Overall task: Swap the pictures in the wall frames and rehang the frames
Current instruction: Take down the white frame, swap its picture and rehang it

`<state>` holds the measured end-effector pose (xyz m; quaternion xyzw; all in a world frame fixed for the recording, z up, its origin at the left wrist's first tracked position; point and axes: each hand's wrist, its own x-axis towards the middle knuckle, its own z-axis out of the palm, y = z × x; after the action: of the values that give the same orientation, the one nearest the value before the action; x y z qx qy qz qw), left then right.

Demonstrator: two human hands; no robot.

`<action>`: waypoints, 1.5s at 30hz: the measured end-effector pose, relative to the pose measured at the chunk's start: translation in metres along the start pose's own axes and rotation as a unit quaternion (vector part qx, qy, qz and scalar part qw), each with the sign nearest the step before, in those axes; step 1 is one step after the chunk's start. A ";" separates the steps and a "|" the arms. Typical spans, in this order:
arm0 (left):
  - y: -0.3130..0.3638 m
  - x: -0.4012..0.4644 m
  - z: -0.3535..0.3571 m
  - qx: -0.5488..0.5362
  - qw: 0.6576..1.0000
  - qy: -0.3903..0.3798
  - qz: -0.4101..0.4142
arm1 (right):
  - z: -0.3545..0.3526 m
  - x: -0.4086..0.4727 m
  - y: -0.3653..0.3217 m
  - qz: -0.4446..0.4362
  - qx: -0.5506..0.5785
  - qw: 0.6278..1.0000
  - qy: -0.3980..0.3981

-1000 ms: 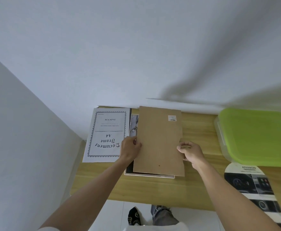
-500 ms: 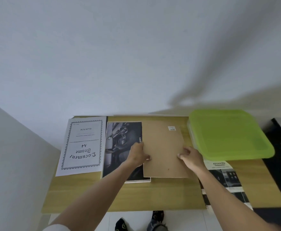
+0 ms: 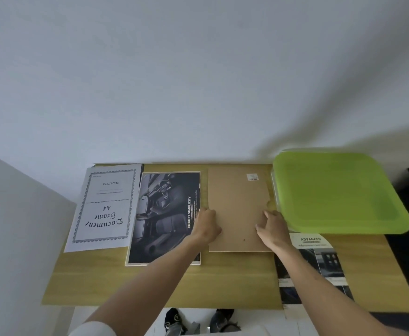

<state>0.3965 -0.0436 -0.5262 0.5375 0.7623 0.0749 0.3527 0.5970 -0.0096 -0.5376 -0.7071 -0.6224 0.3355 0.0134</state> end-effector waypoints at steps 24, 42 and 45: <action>0.008 0.006 0.030 0.117 0.993 0.008 -0.010 | 0.009 0.004 -0.003 -0.023 -0.130 0.991 0.005; -0.143 -0.031 -0.080 0.104 0.990 0.095 0.028 | 0.087 -0.052 -0.115 -0.181 -0.105 0.978 0.018; -0.174 -0.036 -0.085 0.150 0.986 0.063 0.034 | 0.105 -0.062 -0.129 -0.170 -0.139 0.976 0.011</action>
<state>0.2165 -0.1242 -0.5331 0.6040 0.7672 0.0052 0.2160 0.4333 -0.0775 -0.5340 -0.5896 -0.7737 0.2307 -0.0217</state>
